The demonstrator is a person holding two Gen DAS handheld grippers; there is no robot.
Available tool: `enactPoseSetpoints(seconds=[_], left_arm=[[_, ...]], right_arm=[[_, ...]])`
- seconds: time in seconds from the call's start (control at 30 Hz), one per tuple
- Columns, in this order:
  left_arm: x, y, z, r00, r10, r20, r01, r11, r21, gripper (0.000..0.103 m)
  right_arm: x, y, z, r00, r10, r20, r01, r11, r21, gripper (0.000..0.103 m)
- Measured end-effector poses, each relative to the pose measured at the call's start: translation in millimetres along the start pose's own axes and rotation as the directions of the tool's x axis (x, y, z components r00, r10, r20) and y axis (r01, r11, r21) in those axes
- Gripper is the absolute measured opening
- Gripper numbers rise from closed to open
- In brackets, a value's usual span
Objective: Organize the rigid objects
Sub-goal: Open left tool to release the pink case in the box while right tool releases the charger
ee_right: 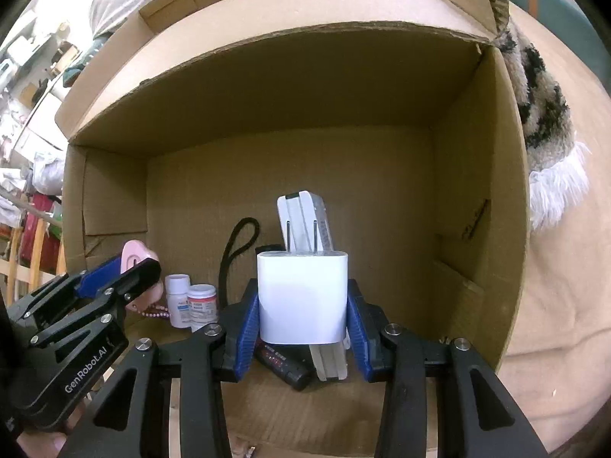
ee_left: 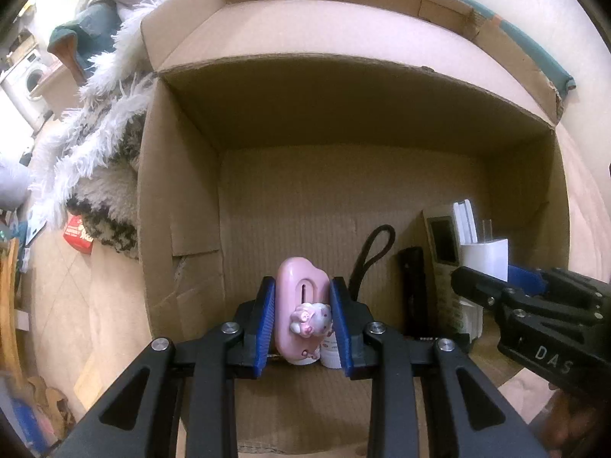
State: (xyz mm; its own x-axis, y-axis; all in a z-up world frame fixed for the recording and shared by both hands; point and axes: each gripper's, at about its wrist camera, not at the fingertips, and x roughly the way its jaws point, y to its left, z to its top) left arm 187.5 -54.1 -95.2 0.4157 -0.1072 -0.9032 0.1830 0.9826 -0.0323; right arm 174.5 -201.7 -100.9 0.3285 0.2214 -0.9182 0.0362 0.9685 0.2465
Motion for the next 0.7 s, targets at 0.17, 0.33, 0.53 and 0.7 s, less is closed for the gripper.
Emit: enactPoseSetpoints(seconds=[0.17, 0.33, 0.53, 0.7], left_arm=[[-8, -8, 1, 0.999, -0.01, 0.033, 0.008, 0.999, 0.032, 0.032], [-20, -12, 2, 0.993, 0.042, 0.109, -0.047, 0.998, 0.038, 0.066], [-25, -10, 4, 0.995, 0.017, 0.096, -0.018, 1.0, 0.01, 0.069], [-25, -7, 7, 0.995, 0.026, 0.094, -0.029, 0.999, 0.023, 0.069]], right_arm=[[-3, 3, 2, 1.0, 0.018, 0.015, -0.018, 1.0, -0.005, 0.046], [-23, -4, 2, 0.995, 0.019, 0.098, -0.019, 1.0, 0.004, 0.065], [-36, -10, 3, 0.988, 0.024, 0.156, -0.028, 0.999, 0.025, 0.095], [-31, -11, -1, 0.99, 0.016, 0.137, -0.019, 1.0, 0.021, 0.096]])
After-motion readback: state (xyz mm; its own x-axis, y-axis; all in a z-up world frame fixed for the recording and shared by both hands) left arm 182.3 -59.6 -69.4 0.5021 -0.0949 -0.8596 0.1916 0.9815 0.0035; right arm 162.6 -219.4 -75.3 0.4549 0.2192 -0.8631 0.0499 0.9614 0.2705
